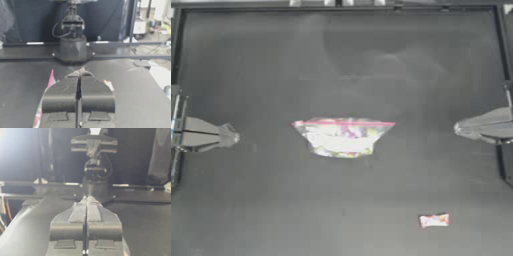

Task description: Put candy in bag

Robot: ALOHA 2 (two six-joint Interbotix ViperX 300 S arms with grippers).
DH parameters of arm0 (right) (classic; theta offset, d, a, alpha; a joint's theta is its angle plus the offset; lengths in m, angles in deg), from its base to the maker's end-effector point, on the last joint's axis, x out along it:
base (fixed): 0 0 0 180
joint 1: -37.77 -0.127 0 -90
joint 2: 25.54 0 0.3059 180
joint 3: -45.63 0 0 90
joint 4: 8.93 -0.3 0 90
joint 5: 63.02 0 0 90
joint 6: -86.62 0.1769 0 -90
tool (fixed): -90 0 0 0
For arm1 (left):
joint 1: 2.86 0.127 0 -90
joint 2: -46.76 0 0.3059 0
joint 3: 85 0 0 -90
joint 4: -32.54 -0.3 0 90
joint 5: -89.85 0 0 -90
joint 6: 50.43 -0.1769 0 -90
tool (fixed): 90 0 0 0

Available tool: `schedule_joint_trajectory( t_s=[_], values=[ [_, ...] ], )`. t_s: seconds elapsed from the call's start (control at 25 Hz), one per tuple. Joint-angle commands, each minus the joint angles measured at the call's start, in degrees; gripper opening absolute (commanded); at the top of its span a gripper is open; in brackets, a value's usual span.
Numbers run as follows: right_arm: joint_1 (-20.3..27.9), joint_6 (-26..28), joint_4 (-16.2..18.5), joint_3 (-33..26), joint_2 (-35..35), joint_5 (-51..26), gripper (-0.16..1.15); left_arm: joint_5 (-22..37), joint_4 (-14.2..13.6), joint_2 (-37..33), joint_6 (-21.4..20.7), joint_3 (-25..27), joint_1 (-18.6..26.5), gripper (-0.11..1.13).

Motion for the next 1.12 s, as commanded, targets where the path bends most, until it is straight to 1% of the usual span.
schedule_joint_trajectory(
  t_s=[0.04, 0.08, 0.12, 0.2, 0.4, 0.48, 0.56, 0.64, 0.8, 0.84, 0.88, 0.92, 0.96, 1.04, 1.12],
  values=[
    [-0.18, 0.09, -0.26, -0.88, -0.09, 0.7, -0.05, 0.35, -0.88, -0.18, -0.88, -0.53, -0.09, -0.03],
    [-0.18, 0.09, -0.09, -1.05, 0.0, 0.7, -0.03, 0.62, -0.88, -0.18, -1.14, -0.62, -0.09, -0.01],
    [-0.09, 0.0, 0.0, -1.23, 0.0, 0.7, 0.01, 1.14, -0.88, -0.18, -1.49, -0.88, -0.18, 0.04],
    [-0.18, -0.18, 0.26, -1.32, 0.0, 0.53, 0.08, 2.02, -0.88, -0.26, -1.76, -1.32, -0.18, 0.08],
    [-0.09, -0.18, 1.41, -1.32, -0.26, 0.09, 0.08, 2.29, -0.97, -0.53, -2.11, -1.41, -0.09, 0.07],
    [-0.09, -0.09, 1.49, -1.32, -0.44, 0.18, 0.1, 2.29, -0.88, -1.05, -2.29, -1.41, 0.09, 0.13],
    [-0.09, -0.26, 1.67, -1.41, -0.53, 0.35, 0.16, 2.29, -0.97, -1.41, -2.37, -1.41, 0.09, 0.27],
    [-0.18, -0.26, 1.93, -1.32, -0.53, 0.44, 0.3, 2.37, -0.97, -1.32, -2.46, -1.49, 0.09, 0.48],
    [-0.09, -0.18, 3.6, -1.14, -0.53, 0.44, 0.73, 2.37, -0.88, -0.79, -2.46, -1.49, 0.09, 0.94],
    [-0.09, -0.09, 3.96, -1.14, -0.44, 0.44, 0.83, 2.37, -0.88, -0.62, -2.46, -1.67, 0.09, 1.03],
    [-0.18, -0.09, 4.13, -1.23, -0.53, 0.44, 0.92, 2.55, -0.97, -0.53, -2.55, -1.67, 0.09, 1.07],
    [-0.18, -0.09, 4.13, -1.23, -0.53, 0.44, 1.0, 2.9, -0.97, -0.53, -2.55, -1.85, 0.09, 1.06],
    [-0.09, -0.09, 4.13, -1.23, -0.53, 0.26, 1.05, 3.6, -0.97, -0.53, -2.55, -1.93, 0.18, 1.03],
    [-0.18, -0.09, 3.87, -1.41, -0.53, 0.09, 1.03, 4.75, -1.05, -0.53, -2.64, -2.2, 0.09, 1.0],
    [-0.09, -0.09, 3.6, -1.49, -0.53, -0.44, 1.0, 5.45, -1.05, -0.53, -3.08, -2.29, 0.26, 1.01]
  ],
)
